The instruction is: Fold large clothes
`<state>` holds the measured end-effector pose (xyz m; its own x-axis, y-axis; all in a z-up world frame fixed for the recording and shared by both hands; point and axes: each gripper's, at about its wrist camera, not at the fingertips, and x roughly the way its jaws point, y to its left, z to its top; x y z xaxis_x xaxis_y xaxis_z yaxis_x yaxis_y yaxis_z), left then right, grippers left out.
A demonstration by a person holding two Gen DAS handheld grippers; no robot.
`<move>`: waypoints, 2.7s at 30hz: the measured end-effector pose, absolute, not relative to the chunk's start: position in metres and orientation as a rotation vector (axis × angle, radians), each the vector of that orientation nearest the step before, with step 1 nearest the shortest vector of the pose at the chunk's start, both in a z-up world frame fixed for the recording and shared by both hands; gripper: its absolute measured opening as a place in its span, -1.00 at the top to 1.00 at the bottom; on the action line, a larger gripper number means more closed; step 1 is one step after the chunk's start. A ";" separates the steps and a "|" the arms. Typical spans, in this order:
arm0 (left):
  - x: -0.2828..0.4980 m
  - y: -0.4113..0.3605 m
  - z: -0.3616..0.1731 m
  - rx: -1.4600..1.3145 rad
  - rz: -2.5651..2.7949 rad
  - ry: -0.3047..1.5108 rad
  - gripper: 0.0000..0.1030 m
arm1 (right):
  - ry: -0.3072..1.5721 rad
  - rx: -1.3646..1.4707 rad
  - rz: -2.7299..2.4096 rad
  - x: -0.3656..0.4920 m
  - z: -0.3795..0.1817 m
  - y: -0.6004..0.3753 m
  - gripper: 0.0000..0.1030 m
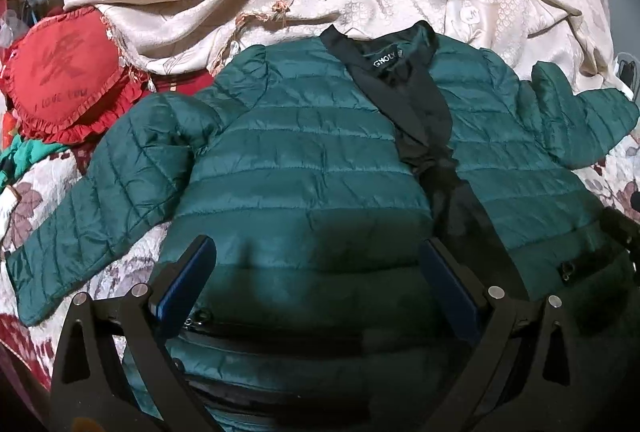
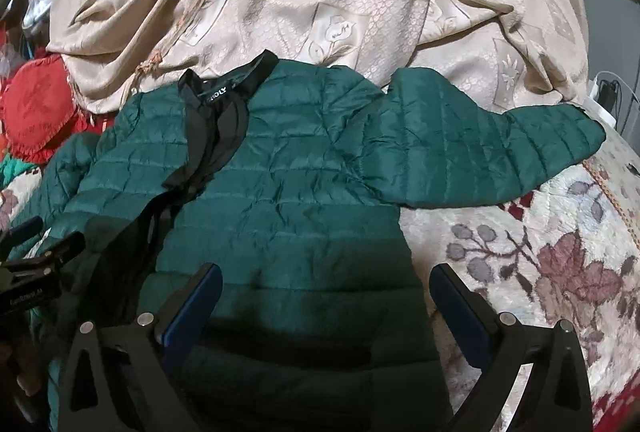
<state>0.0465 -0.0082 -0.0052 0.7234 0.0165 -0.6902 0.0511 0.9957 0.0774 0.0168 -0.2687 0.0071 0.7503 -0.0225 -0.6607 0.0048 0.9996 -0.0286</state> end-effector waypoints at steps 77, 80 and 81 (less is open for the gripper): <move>0.064 0.008 -0.047 0.040 -0.018 0.939 -0.99 | 0.927 -0.041 -0.068 0.027 -0.029 -0.272 -0.99; 0.064 0.008 -0.047 0.038 -0.019 0.940 -0.99 | 0.937 -0.010 -0.064 0.028 -0.034 -0.275 -1.00; 0.064 0.009 -0.048 0.036 -0.020 0.940 -0.99 | 0.942 -0.010 -0.065 0.028 -0.034 -0.275 -1.00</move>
